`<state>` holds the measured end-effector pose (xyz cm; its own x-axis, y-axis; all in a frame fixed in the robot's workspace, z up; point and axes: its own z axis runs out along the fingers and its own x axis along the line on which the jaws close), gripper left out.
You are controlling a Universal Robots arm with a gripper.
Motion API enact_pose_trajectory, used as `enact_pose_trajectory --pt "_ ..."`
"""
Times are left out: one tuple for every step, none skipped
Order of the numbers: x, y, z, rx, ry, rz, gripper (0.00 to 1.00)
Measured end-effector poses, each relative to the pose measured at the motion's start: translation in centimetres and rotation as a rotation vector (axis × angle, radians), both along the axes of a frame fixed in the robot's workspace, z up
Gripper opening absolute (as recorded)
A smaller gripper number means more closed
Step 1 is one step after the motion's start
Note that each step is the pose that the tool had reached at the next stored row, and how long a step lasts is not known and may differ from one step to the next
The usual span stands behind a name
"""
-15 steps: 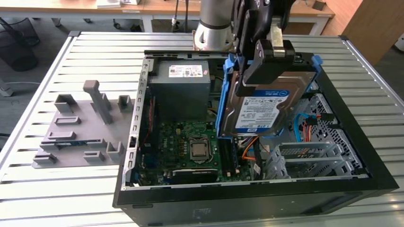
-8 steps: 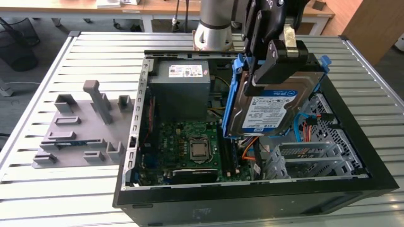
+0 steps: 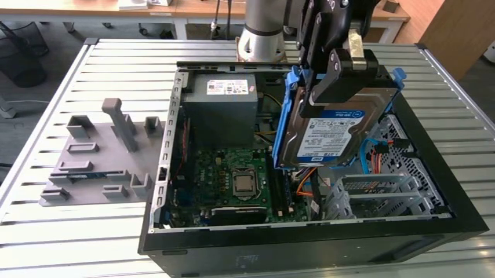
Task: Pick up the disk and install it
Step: 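Insert the disk into the insertion slot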
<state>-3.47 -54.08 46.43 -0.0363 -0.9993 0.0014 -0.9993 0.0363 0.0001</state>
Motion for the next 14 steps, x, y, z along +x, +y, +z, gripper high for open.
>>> enact_pose_trajectory --pt "0.0 0.0 0.0 0.0 0.0 0.0 0.36" --pt "0.0 0.0 0.0 0.0 0.0 0.0 0.36" --pt "0.0 0.0 0.0 0.0 0.0 0.0 0.36" --pt "0.01 0.0 0.0 0.0 0.0 0.0 0.36" --pt "0.01 0.0 0.0 0.0 0.0 0.0 0.36" --pt "0.01 0.0 0.0 0.0 0.0 0.0 0.36" --pt "0.01 0.0 0.0 0.0 0.0 0.0 0.36" --pt "0.02 -0.05 0.0 -0.0002 0.0 0.0 0.36" --pt "0.02 -0.16 -0.03 0.0 0.0 0.0 0.36" --pt "0.02 -0.27 -0.05 -0.0001 -0.0001 0.0 0.36" --pt "0.01 -0.39 -0.07 -0.0001 -0.0001 0.0 0.36" --pt "0.01 -0.54 -0.1 -0.0001 -0.0001 0.0 0.36" --pt "0.02 -0.66 -0.13 -0.0001 -0.0001 0.0 0.36" --pt "0.1 -0.72 -0.16 0.0 -0.0001 0.0 0.36"
